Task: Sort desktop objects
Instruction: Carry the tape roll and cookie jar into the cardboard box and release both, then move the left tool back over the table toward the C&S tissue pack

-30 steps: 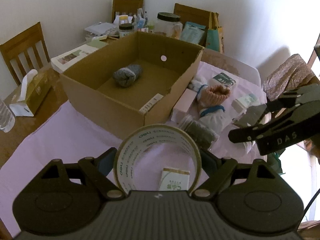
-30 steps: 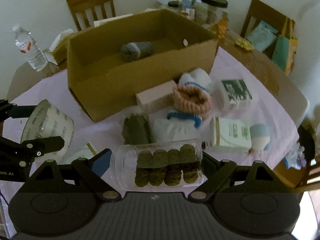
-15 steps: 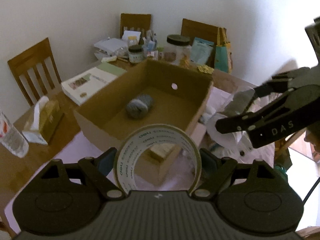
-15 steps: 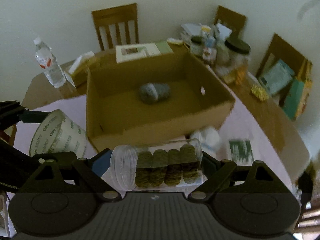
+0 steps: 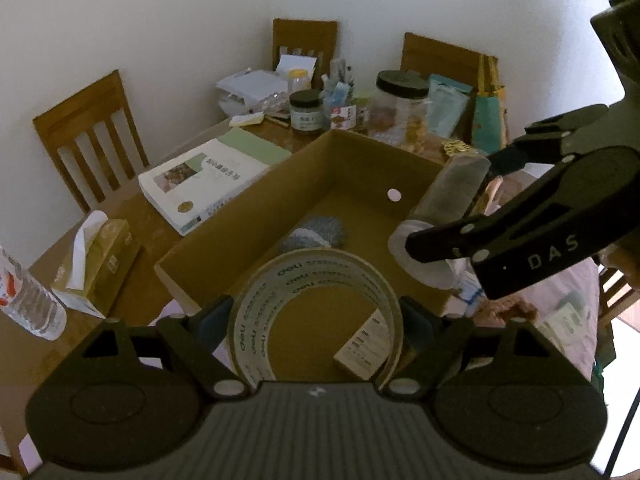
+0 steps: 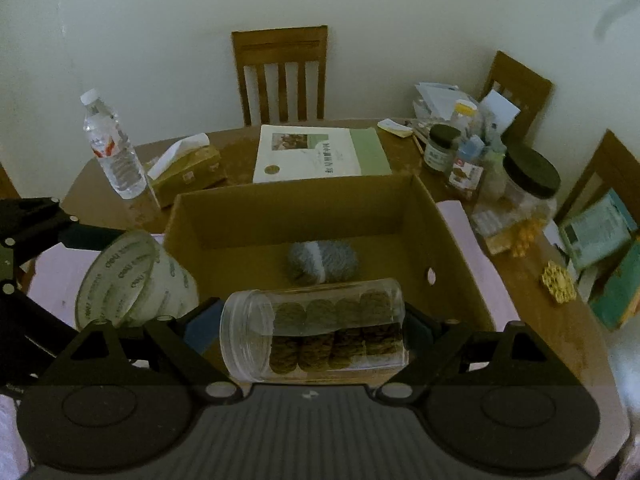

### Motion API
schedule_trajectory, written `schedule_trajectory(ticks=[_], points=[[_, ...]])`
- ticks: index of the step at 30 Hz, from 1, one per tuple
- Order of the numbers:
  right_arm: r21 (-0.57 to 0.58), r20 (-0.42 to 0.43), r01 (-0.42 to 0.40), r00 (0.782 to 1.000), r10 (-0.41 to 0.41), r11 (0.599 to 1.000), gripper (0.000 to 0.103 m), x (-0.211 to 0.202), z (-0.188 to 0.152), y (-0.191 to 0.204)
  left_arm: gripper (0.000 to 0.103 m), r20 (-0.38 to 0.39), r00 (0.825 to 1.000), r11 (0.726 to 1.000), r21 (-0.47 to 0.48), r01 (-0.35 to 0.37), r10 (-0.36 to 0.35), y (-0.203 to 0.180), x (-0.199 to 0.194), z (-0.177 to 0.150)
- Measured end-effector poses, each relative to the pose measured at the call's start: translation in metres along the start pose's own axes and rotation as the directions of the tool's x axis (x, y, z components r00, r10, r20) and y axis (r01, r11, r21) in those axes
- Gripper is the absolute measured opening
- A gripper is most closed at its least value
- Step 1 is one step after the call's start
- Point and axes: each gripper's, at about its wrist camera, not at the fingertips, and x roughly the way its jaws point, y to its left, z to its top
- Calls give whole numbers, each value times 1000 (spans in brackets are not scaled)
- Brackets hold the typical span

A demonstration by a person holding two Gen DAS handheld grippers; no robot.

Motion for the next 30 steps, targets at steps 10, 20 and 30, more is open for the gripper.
schedule_trajectory(ticks=[10,20,30], points=[[-21,-31,-77,997,76,997,103,20,-2,-18,90,-61,996,997,-41,-71,68,-4,23,2],[-27,-56,-161,986,159,987,103,17,-11,-36,93,-58,988,984,-95,-151,146,-12,9,3],[-123,-70,-215,976,207,969,103,6,-26,-31,93,-90,972,959,-169,-229,216,-26,-20,-20]])
